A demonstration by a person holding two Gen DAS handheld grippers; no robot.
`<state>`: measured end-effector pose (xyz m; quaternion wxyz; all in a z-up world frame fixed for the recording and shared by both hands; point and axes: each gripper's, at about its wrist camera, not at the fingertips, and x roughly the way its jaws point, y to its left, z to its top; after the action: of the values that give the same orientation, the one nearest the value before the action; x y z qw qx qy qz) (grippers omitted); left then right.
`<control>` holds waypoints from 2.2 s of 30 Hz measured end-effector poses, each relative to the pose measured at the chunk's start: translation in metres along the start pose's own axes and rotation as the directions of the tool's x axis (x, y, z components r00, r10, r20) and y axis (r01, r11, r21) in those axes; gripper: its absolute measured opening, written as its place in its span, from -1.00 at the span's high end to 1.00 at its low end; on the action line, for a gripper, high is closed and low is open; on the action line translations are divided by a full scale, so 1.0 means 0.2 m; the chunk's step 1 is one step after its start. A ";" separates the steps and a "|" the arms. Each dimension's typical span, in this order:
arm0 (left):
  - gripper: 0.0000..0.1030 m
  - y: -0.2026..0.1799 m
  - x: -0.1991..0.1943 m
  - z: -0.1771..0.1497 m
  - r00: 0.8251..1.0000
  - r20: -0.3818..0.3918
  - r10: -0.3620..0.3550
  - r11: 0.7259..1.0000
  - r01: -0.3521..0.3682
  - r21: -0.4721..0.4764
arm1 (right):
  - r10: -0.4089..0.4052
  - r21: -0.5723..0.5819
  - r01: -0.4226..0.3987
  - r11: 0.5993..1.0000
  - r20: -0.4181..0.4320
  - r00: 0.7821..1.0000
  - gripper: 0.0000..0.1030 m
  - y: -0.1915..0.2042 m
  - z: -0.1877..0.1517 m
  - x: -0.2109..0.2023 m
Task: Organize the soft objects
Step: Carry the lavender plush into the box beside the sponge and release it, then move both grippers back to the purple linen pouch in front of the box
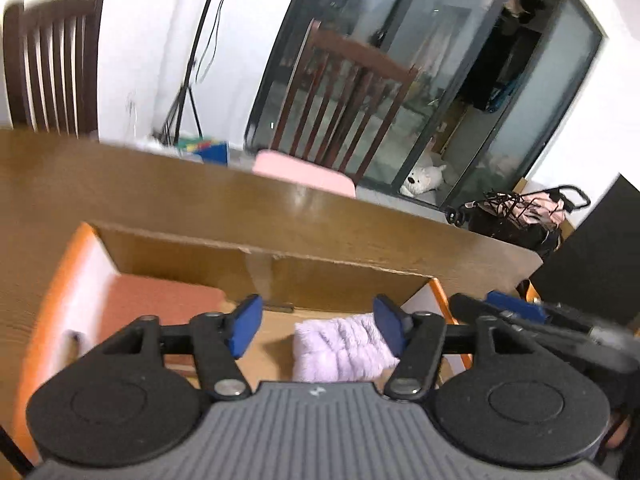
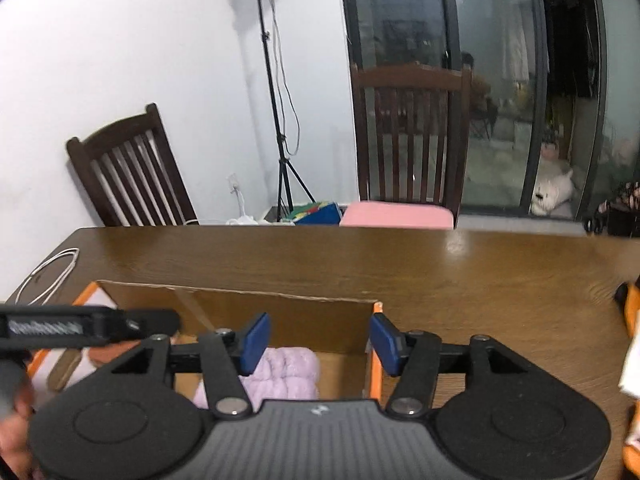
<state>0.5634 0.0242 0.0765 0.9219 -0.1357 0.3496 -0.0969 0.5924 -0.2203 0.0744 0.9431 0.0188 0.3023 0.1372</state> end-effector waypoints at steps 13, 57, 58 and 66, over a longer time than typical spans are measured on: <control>-0.95 -0.11 -1.09 -0.30 0.949 0.300 0.097 0.962 -0.167 0.218 | -0.012 -0.078 0.028 0.997 0.201 0.980 -0.57 0.09 -0.02 -0.99; -1.00 0.02 -1.91 -1.89 0.807 0.580 0.111 0.913 -0.314 0.262 | 0.088 -0.189 -0.013 0.982 0.393 0.915 -1.00 0.53 -1.72 -1.96; -1.00 0.02 -1.90 -1.88 0.811 0.574 0.111 0.915 -0.309 0.259 | 0.086 -0.186 -0.012 0.982 0.394 0.915 -1.00 0.53 -1.72 -1.95; -1.00 0.05 -1.72 -1.85 0.862 0.494 0.112 0.929 -0.267 0.257 | 0.093 -0.114 -0.058 0.992 0.339 0.936 -0.93 0.51 -1.73 -1.78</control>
<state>0.0626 0.0604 0.0189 0.9935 0.0298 0.1069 -0.0236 0.0898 -0.2356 0.0054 0.9751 0.0059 0.1249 0.1832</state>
